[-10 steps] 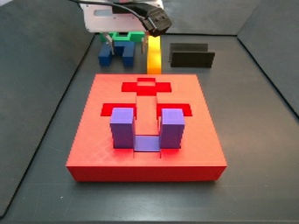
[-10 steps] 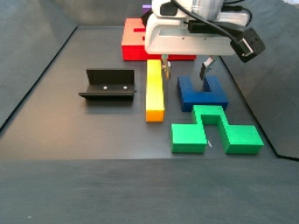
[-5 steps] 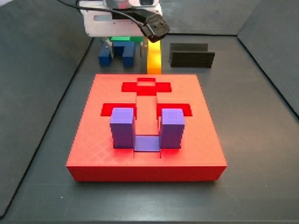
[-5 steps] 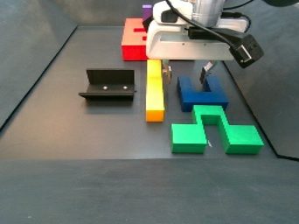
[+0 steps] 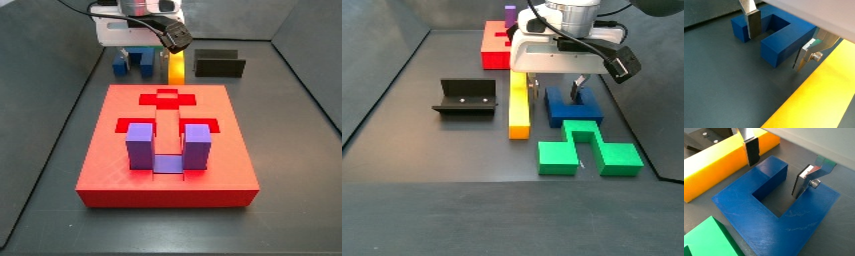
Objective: Pick up the blue object. Move up. Place the blue object on the fixture. Regrasp the blue object. Move to above the board. Insert the blue object.
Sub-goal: Pick up the blue object.
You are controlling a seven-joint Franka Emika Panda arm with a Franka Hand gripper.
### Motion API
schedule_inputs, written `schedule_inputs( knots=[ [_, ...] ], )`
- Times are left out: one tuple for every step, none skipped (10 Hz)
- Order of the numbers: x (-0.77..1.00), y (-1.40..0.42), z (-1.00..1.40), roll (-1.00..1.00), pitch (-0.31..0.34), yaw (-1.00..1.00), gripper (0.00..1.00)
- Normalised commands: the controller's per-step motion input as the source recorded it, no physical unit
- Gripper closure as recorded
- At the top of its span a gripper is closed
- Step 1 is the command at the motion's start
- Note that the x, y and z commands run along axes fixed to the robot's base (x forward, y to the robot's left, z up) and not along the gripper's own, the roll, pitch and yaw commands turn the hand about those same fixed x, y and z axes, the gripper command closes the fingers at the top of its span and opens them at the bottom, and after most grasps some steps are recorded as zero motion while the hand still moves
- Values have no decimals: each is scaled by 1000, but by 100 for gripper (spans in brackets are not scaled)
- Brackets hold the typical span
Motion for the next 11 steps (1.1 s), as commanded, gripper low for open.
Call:
schedule_inputs(
  knots=[
    [-23,0,0,-51,-71,0,0],
    [-6,-9,0,-47,-71,0,0],
    [0,-23,0,-36,-61,0,0],
    [0,-43,0,-26,-64,6,0],
    [-20,-17,0,-4,-56,9,0],
    [0,0,0,0,0,0,0],
    [0,0,0,0,0,0,100],
    [0,0,0,0,0,0,100],
    [0,0,0,0,0,0,100],
    [0,0,0,0,0,0,100],
    [0,0,0,0,0,0,100]
  ],
)
